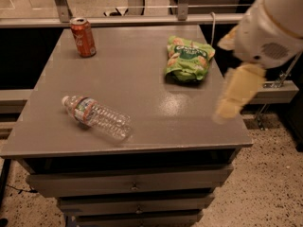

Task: Pick water bottle

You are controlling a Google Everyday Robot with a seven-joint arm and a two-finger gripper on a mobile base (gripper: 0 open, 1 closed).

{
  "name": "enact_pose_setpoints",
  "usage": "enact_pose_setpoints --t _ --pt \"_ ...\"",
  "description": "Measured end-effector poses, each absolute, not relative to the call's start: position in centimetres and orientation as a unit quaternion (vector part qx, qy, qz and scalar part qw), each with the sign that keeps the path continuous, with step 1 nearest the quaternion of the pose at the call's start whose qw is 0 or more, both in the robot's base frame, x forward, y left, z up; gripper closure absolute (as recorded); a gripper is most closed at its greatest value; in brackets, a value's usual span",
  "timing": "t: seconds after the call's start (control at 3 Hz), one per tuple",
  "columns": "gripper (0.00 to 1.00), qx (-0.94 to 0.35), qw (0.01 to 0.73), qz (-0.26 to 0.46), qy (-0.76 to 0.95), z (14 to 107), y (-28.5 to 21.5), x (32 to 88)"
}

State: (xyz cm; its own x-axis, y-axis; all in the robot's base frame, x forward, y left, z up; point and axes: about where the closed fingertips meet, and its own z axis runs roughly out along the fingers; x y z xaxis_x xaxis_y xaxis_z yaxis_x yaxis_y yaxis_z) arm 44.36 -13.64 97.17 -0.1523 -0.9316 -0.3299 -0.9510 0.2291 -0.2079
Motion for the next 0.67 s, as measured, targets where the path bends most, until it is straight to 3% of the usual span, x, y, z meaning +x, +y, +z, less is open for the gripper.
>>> enact_pose_setpoints --t 0.67 --pt "0.00 -0.637 0.233 0.116 0.725 96.2 -0.4 43.8"
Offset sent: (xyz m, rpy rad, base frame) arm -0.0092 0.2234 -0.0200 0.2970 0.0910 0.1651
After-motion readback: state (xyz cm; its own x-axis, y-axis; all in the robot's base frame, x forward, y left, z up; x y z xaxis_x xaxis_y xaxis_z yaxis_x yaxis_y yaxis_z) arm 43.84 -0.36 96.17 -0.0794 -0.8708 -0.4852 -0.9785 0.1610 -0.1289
